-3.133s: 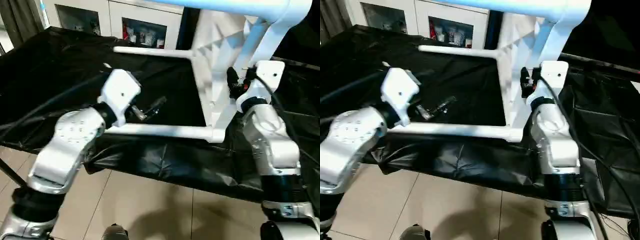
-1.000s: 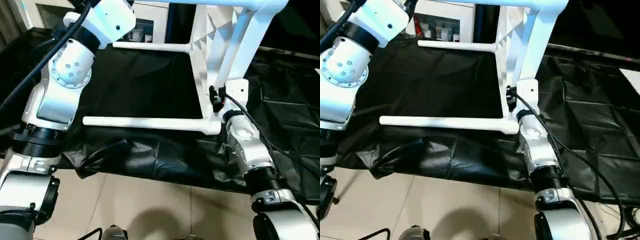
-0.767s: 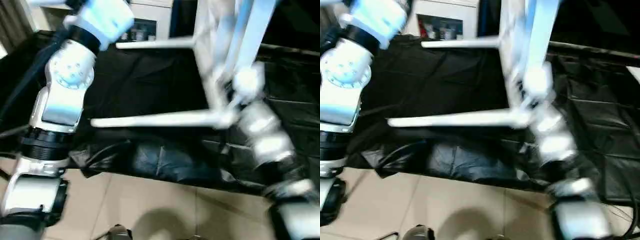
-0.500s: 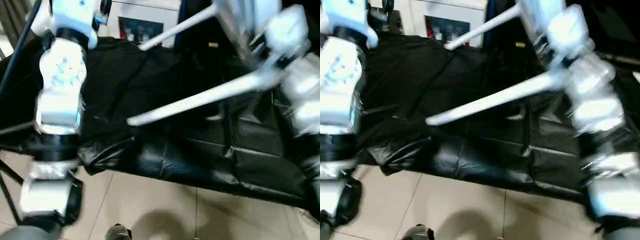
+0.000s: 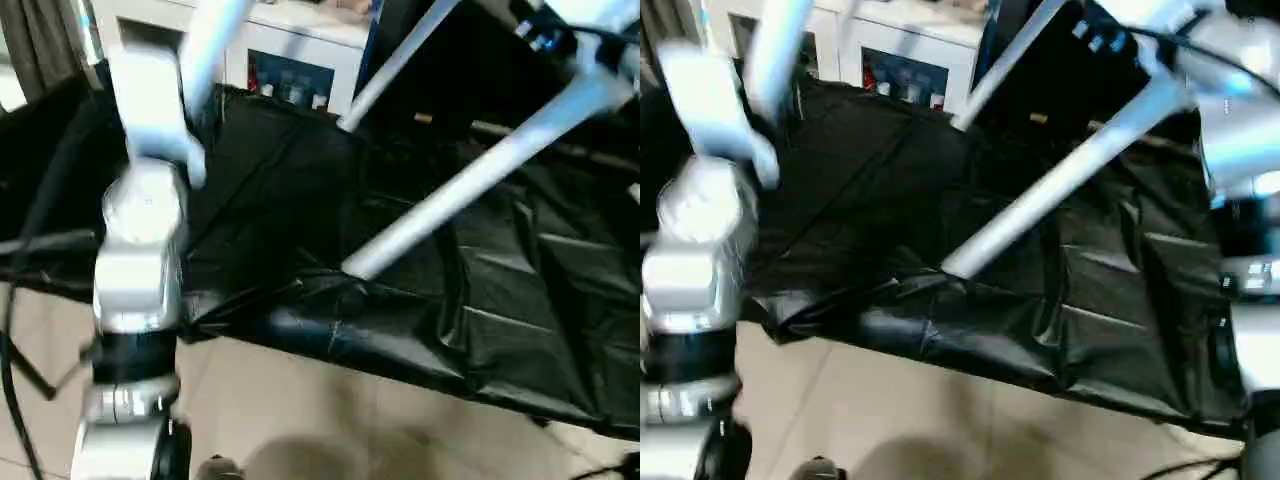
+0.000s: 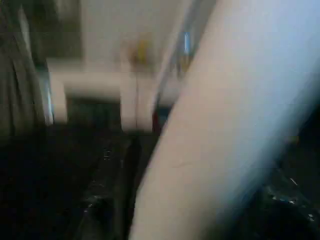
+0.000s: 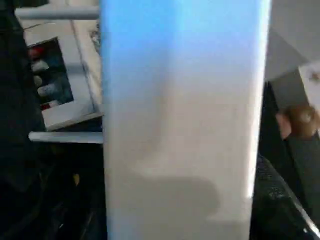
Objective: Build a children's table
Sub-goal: Flip table
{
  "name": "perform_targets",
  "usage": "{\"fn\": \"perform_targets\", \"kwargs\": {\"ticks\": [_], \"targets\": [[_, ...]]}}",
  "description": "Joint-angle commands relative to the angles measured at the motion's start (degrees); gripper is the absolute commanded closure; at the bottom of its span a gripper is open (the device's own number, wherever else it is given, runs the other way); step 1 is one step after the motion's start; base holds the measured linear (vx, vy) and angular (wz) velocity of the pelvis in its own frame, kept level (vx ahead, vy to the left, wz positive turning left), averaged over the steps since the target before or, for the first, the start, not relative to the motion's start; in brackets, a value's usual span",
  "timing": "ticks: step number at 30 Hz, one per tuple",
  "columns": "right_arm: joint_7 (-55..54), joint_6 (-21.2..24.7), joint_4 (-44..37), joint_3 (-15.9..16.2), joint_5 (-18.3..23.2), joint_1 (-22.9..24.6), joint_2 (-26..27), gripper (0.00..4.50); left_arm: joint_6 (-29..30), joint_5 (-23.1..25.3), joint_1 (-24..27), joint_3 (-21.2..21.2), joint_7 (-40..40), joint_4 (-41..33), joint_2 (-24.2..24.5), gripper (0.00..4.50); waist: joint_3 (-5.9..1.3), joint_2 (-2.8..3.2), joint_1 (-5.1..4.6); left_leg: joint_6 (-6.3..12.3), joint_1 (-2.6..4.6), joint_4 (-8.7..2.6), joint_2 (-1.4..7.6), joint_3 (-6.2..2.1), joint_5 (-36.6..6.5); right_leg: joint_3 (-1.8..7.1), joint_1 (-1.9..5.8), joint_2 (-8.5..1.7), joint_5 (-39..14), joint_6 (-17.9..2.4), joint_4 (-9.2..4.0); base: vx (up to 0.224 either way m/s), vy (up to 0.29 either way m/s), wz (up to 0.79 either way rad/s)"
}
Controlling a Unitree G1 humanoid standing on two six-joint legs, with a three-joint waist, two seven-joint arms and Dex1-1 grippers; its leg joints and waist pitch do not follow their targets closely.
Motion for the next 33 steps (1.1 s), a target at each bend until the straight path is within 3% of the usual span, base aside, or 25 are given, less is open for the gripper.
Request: {"fn": "perform_targets", "kwargs": {"ticks": [1, 4, 6, 9, 11, 14, 16, 18, 21, 24, 26, 28, 29, 30, 31, 32, 33], "targets": [[4.33, 0.02, 1.46, 2.39, 0.23, 0.65, 0.28, 2.56, 1.64, -0.72, 1.33, -3.57, -1.52, 2.75, -1.63, 2.14, -2.61, 1.70, -1.29, -6.12, 2.40, -4.68, 0.94, -1.47, -34.96, 0.19, -0.50, -1.58, -24.25, -3.33, -5.93, -0.034, 0.050, -0.09], [6.65, -0.68, 1.85, 3.67, -0.13, 0.18, 0.84, 2.56, 1.79, -1.57, 2.33, -4.50, -2.73, 4.61, -2.17, 2.25, -2.57, 1.57, -1.16, -5.86, 2.81, -4.86, 1.11, -1.04, -34.17, 0.42, -0.97, -1.40, -17.15, -5.80, -5.78, -0.011, 0.017, -0.03], [7.30, -0.97, 2.06, 4.15, -0.47, 0.02, 1.14, 2.56, 1.35, -1.24, 2.53, -4.85, -2.83, 5.73, -2.14, 2.45, -2.35, 1.56, -1.31, -6.42, 2.56, -5.09, 1.16, -1.21, -35.06, 0.38, -0.81, -1.51, -17.65, -5.78, -5.75, 0.000, 0.000, 0.00], [8.19, -1.82, 2.95, 5.08, -0.90, -0.81, 2.19, 2.56, 0.10, -0.29, 1.91, -5.03, -2.60, 8.29, -1.84, 2.63, -2.14, 1.03, -1.32, -6.26, 3.14, -4.71, 0.96, -1.02, -37.72, 0.42, -1.43, -1.56, -21.20, -5.04, -6.22, 0.000, 0.000, 0.00], [8.79, -2.30, 3.30, 5.51, -1.12, -1.17, 2.52, 2.56, -0.21, -0.28, 1.19, -4.70, -2.60, 9.39, -1.63, 2.81, -2.15, 1.03, -1.29, -6.08, 2.95, -4.67, 0.97, -1.09, -37.09, 0.46, -1.19, -1.82, -22.24, -4.84, -6.26, 0.000, 0.000, 0.00], [10.31, -2.95, 3.31, 5.84, -0.79, -1.45, 3.38, 2.56, -1.67, 0.18, 0.14, -4.51, -2.45, 12.43, -0.84, 2.86, -2.05, 1.05, -1.45, -6.03, 3.16, -4.58, 0.92, -1.05, -37.74, 0.42, -1.46, -1.77, -23.61, -4.58, -6.47, 0.000, 0.000, 0.00], [11.57, -2.83, 2.58, 5.63, 0.18, -1.35, 4.17, 1.89, -2.55, 0.08, -0.13, -4.75, -2.43, 13.80, -0.35, 2.90, -2.03, 0.96, -1.58, -5.98, 3.14, -4.58, 0.95, -1.11, -37.82, 0.40, -1.40, -1.92, -24.58, -4.49, -6.59, 0.000, 0.000, 0.00], [12.63, -3.03, 1.78, 5.47, 0.83, -1.10, 4.64, 1.89, -3.27, -0.10, -0.25, -4.73, -2.37, 14.57, -0.25, 2.91, -2.03, 0.88, -1.75, -5.90, 3.20, -4.55, 0.98, -1.08, -38.39, 0.33, -1.48, -1.80, -24.83, -4.54, -6.66, 0.000, 0.000, 0.00], [13.53, -4.65, 1.48, 5.47, 1.23, -0.97, 4.85, 1.45, -4.60, 0.26, -0.54, -4.75, -2.26, 15.83, -0.02, 2.94, -1.89, 0.99, -2.12, -5.85, 3.14, -4.65, 0.98, -1.33, -39.09, 0.09, -1.42, -1.91, -26.20, -4.41, -6.82, 0.000, 0.000, 0.00], [13.14, -8.72, 1.50, 5.35, 1.83, -0.85, 5.07, 1.23, -5.32, 0.63, -0.95, -4.69, -2.04, 16.70, 0.22, 2.96, -1.77, 0.78, -2.45, -5.65, 3.46, -4.46, 0.94, -1.30, -40.64, -0.23, -1.75, -1.91, -28.25, -4.09, -7.22, 0.000, 0.000, 0.00], [12.39, -11.15, 1.14, 4.76, 2.65, -0.56, 5.62, 0.99, -5.86, 0.77, -1.44, -4.65, -1.91, 17.48, 0.52, 2.98, -1.66, 1.04, -2.77, -5.39, 3.61, -4.34, 0.93, -1.52, -41.42, -0.85, -1.59, -2.15, -30.79, -3.67, -7.72, 0.000, 0.000, 0.00], [12.43, -14.21, 0.20, 3.43, 4.06, 0.04, 6.88, 0.94, -6.87, 0.86, -2.22, -4.65, -1.82, 18.87, 1.20, 2.99, -1.54, 1.78, -3.14, -5.70, 3.77, -4.75, 1.09, -1.96, -43.57, -1.65, -1.29, -2.10, -30.32, -3.93, -7.88, 0.000, 0.000, 0.00], [12.02, -15.75, -0.35, 3.34, 4.18, 0.41, 7.08, 0.93, -7.05, 0.86, -2.44, -4.60, -1.88, 19.23, 1.42, 3.00, -1.62, 1.78, -3.45, -5.94, 3.43, -5.28, 1.24, -2.33, -44.91, -2.27, -0.59, -1.91, -28.84, -4.13, -7.69, 0.000, 0.000, 0.00], [12.02, -15.98, -0.48, 3.23, 4.40, 0.53, 7.20, 0.93, -7.11, 0.86, -2.50, -4.59, -1.90, 19.34, 1.47, 3.00, -1.51, 2.24, -3.40, -6.29, 3.17, -6.28, 1.55, -2.49, -47.03, -2.69, 0.03, -1.52, -26.46, -4.72, -7.18, 0.000, 0.000, 0.00], [12.25, -17.49, -1.53, 2.11, 6.62, 1.49, 8.33, 0.93, -7.68, 0.85, -2.95, -4.44, -2.01, 20.27, 1.80, 3.00, -1.39, 2.87, -3.13, -6.30, 2.95, -7.49, 2.00, -2.22, -49.28, -3.11, 0.63, -1.06, -23.68, -5.66, -6.20, -0.050, -0.006, -0.02], [12.10, -18.88, -2.00, 1.56, 7.66, 1.97, 8.88, 0.93, -8.00, 0.86, -3.19, -4.38, -2.06, 20.82, 1.94, 3.01, -1.28, 2.71, -3.09, -5.94, 2.69, -8.22, 2.24, -1.69, -49.99, -3.28, 0.93, -0.79, -22.30, -6.22, -5.48, -0.050, -0.006, -0.02], [11.68, -20.78, -2.93, -0.02, 10.44, 3.03, 10.39, 0.93, -8.49, 1.03, -3.57, -4.43, -2.16, 21.73, 2.17, 3.01, -1.03, 2.96, -2.60, -5.85, 1.95, -9.81, 2.51, -0.42, -51.13, -3.59, 1.48, -0.16, -20.99, -7.13, -3.63, -0.054, -0.035, 0.08]]}}
